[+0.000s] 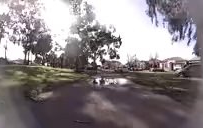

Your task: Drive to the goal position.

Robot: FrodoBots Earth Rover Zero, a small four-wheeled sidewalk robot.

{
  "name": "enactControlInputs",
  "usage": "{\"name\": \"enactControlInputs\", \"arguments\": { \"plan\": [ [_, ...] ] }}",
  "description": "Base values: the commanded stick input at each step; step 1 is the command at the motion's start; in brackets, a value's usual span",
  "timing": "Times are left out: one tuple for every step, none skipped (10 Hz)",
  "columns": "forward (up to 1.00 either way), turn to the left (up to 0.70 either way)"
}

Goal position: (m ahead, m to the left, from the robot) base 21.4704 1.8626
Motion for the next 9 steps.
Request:
{"name": "enactControlInputs", "arguments": {
  "plan": [
    [0.70,0.00],
    [0.70,0.00],
    [0.70,0.00],
    [0.70,0.00],
    [0.70,0.00],
    [0.70,0.00],
    [0.70,0.00],
    [0.70,0.00],
    [0.70,0.00]
  ]
}}
